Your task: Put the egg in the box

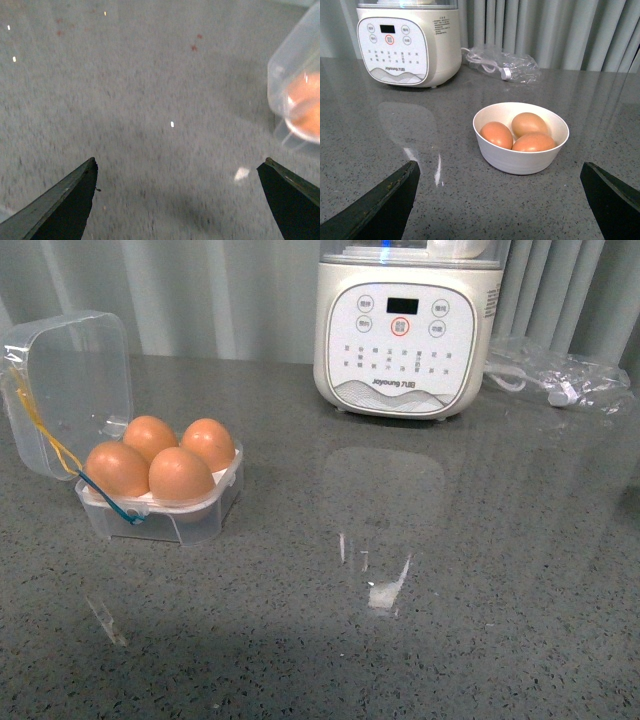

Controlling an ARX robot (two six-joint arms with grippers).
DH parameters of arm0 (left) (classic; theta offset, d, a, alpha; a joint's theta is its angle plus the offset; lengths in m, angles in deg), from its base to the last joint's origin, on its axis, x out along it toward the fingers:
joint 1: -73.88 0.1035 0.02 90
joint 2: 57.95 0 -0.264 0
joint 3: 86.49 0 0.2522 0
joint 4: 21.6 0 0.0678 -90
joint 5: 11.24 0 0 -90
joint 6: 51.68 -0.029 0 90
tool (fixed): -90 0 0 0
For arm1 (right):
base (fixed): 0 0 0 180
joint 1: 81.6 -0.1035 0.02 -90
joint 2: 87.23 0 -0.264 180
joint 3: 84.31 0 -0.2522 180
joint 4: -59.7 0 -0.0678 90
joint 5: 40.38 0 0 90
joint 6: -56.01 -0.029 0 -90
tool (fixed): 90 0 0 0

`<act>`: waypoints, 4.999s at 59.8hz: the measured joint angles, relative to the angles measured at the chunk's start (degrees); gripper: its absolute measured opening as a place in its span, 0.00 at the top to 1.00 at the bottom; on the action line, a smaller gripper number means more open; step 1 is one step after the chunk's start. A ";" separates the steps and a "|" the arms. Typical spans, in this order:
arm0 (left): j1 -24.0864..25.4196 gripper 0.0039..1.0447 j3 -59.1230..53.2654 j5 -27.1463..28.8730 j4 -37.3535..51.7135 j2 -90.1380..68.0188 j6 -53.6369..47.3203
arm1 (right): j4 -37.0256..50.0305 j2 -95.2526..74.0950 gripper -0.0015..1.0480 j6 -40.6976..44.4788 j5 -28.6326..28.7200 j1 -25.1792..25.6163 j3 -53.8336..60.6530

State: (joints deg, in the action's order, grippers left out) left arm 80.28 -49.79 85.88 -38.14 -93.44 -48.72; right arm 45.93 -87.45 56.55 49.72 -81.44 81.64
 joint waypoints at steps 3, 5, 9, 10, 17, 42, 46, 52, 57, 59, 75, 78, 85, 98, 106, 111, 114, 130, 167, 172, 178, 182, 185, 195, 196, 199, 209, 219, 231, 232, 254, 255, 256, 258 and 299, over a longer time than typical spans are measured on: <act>2.91 0.06 3.02 -3.37 4.07 -5.14 -1.49 | 0.00 0.00 0.07 0.00 -0.02 0.00 0.00; 4.39 0.06 5.11 -5.38 5.88 -8.59 -1.92 | 0.00 0.00 0.07 0.00 -0.02 0.00 0.00; 5.86 0.06 8.98 -8.83 8.00 -15.32 -2.97 | 0.00 0.00 0.07 0.00 -0.02 0.00 0.00; 6.01 0.06 9.79 -9.16 8.55 -16.90 -3.37 | 0.00 0.00 0.07 0.00 0.00 0.00 0.00; 6.34 0.06 13.07 -10.82 11.04 -23.80 -4.72 | 0.00 0.00 0.07 0.00 -0.02 0.00 0.00; 6.64 0.06 21.59 -10.88 18.16 -41.44 -9.20 | 0.00 0.00 0.07 0.00 -0.02 0.00 0.00; 6.75 0.06 22.49 -10.43 18.80 -43.43 -10.12 | 0.00 0.00 0.07 0.00 -0.02 0.00 0.00; 6.78 0.06 23.34 -10.32 19.45 -45.81 -10.91 | 0.00 0.00 0.07 0.00 -0.02 0.00 0.00; 6.69 0.06 23.47 -10.34 19.85 -46.93 -11.08 | 0.00 0.00 0.07 0.00 -0.02 0.00 0.00; 6.58 0.06 23.52 -10.36 20.06 -47.30 -11.08 | 0.00 0.00 0.07 0.00 0.00 0.00 0.00; 3.85 0.06 25.33 -11.52 20.96 -48.13 -7.41 | 0.00 0.00 0.07 0.00 -0.02 0.00 0.00; 3.23 0.06 26.05 -11.72 21.40 -48.65 -5.79 | 0.00 0.00 0.07 0.02 -0.02 0.00 0.00; 2.01 0.06 26.32 -12.07 21.59 -49.24 -3.87 | 0.00 0.00 0.07 0.02 -0.02 0.00 0.00; -2.03 0.06 25.75 -14.45 20.74 -47.80 0.57 | 0.00 0.00 0.07 0.00 -0.02 0.00 0.00; -6.23 0.06 24.28 -15.89 19.67 -44.30 2.78 | 0.00 0.00 0.07 0.00 -0.02 0.00 0.00; -8.81 0.06 23.43 -16.02 18.64 -42.01 3.21 | 0.00 0.00 0.07 0.00 0.00 0.00 0.00; -10.58 0.06 22.71 -16.06 17.99 -40.41 3.21 | 0.00 0.00 0.07 0.00 0.00 0.00 0.00; -13.86 0.06 19.39 -15.06 15.98 -34.05 2.23 | 0.00 0.00 0.07 0.00 -0.02 0.00 0.00; -9.42 0.27 8.41 -6.32 16.06 -9.33 -2.32 | 0.00 0.00 0.07 0.00 -0.02 0.00 0.00; -7.10 0.41 3.08 -6.80 18.49 -5.79 -2.47 | 0.00 0.00 0.07 0.02 -0.02 0.00 0.00; -6.38 0.58 -1.75 -6.67 20.24 -2.97 -2.47 | 0.00 0.00 0.07 0.00 0.00 0.00 0.00; -6.40 0.70 -4.66 -7.04 20.98 -1.49 -2.51 | 0.00 0.00 0.07 0.00 0.02 0.00 0.00; -6.43 0.77 -6.05 -7.13 21.31 -0.57 -2.51 | 0.00 0.00 0.07 0.00 -0.02 0.00 0.00; -6.45 0.97 -11.26 -7.04 22.27 3.96 -2.67 | 0.00 0.00 0.07 0.00 -0.02 0.00 0.00; -6.45 0.97 -11.50 -7.04 22.29 4.17 -2.67 | 0.00 0.00 0.07 0.02 0.00 0.00 0.00; -6.45 0.97 -12.66 -7.06 22.29 5.27 -2.67 | 0.00 0.00 0.07 0.00 -0.02 0.00 0.00; -6.45 0.97 -15.61 -7.08 21.99 8.87 -2.69 | 0.00 0.00 0.07 0.00 -0.04 0.00 0.00; -6.45 0.97 -17.94 -7.08 20.50 12.81 -2.69 | 0.00 0.00 0.07 0.00 -0.02 0.00 0.00; -6.45 0.97 -19.61 -7.08 18.38 16.48 -2.69 | 0.00 0.00 0.07 0.02 -0.02 0.00 0.00; -6.45 0.97 -19.67 -7.08 18.27 16.66 -2.69 | 0.00 0.00 0.07 0.00 -0.02 0.00 0.00; -6.45 0.97 -21.33 -7.08 15.85 22.56 -2.71 | 0.00 0.00 0.07 0.02 -0.02 0.00 0.00; -6.45 0.97 -21.33 -7.10 15.76 22.75 -2.71 | 0.00 0.00 0.07 0.00 -0.02 0.00 0.00; -6.45 0.97 -21.33 -7.08 15.50 23.08 -2.71 | 0.00 0.00 0.07 0.00 -0.02 0.00 0.00; -6.45 0.97 -21.33 -7.08 15.06 23.54 -2.71 | 0.00 0.00 0.07 0.00 -0.02 0.00 0.00; -6.45 0.66 -21.31 -7.08 2.82 35.28 -2.71 | 0.00 0.00 0.07 0.00 -0.02 0.00 0.00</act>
State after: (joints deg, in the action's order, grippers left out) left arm 73.83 -71.10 78.80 -35.33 -58.16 -51.43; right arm 45.93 -87.45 56.55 49.70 -81.44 81.64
